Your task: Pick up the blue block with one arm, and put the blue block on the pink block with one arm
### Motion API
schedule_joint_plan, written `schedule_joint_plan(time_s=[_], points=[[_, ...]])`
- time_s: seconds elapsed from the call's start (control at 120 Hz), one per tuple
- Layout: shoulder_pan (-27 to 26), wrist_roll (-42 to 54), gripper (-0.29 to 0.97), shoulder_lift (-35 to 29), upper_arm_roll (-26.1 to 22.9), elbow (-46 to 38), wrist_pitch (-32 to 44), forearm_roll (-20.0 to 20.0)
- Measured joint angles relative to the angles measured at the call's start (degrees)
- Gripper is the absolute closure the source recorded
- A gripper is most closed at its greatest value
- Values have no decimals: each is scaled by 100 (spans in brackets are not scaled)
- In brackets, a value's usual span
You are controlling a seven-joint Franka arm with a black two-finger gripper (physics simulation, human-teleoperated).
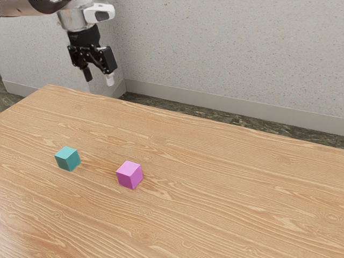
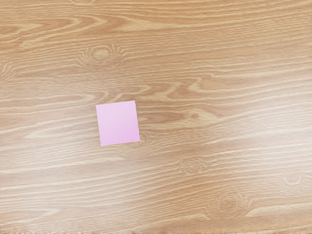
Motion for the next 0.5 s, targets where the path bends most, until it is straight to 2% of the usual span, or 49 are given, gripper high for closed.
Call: schedule_joint_plan(time_s=[0.125,0.192,0.217,0.275,0.325,0.5], points=[[-119,-43,3,33,18,-171,20,102],[-111,-33,4,-525,-12,-1499,478,185],[123,-8,5,-803,-16,-2095,755,221],[1182,60,6,-1313,-23,-3256,1493,333],[1778,157,7,-1602,-17,-4107,2226,418],[2535,853,9,-1384,2,-5386,4775,541]])
